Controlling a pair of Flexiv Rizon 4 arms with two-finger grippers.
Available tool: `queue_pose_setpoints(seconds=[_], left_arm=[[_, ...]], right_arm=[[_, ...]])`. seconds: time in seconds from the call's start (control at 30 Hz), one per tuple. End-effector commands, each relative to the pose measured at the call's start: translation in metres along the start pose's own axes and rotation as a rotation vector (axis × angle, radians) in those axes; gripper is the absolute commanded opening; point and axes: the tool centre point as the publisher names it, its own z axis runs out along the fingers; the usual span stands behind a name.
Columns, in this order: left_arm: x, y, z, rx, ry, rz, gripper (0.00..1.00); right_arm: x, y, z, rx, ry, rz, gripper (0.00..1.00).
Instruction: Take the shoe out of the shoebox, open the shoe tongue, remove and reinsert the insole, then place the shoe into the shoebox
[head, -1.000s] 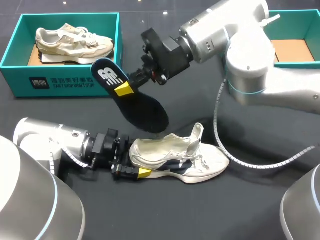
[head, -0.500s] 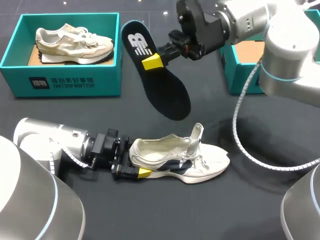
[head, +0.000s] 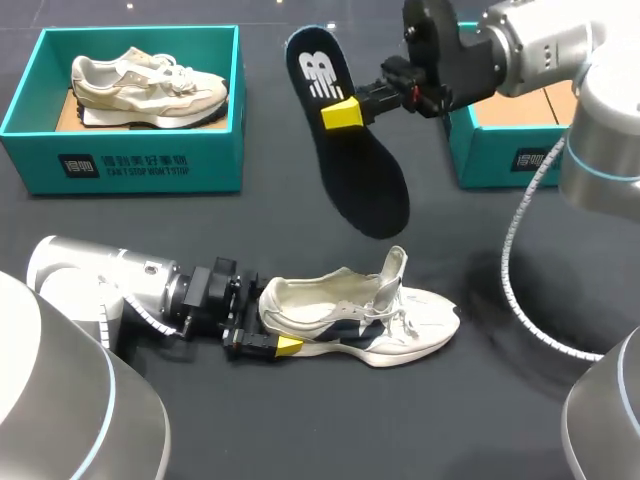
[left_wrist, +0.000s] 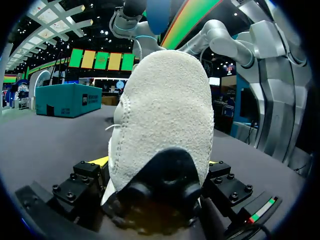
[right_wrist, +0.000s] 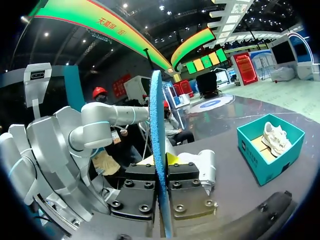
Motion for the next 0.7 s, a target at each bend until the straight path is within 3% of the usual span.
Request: queue_pose_setpoints(seconds=[0.03, 0.1, 0.57, 0.7], left_arm=[[-0.001, 0.002, 0.000, 0.000, -0.001, 0.000, 0.00], [-0.001, 0.002, 0.000, 0.000, -0.001, 0.000, 0.00], [-0.001, 0.002, 0.000, 0.000, -0.001, 0.000, 0.00], [-0.001, 0.002, 0.000, 0.000, -0.001, 0.000, 0.00]], right_arm=[[0.056, 0.000, -0.035, -0.042, -0.213, 0.036, 0.00], [0.070, -0.001, -0.048, -0.049, -0.260, 0.062, 0.00], [0.070, -0.001, -0.048, -0.049, -0.260, 0.062, 0.00], [0.081, 0.004, -0.049, -0.075, -0.291, 0.065, 0.00]])
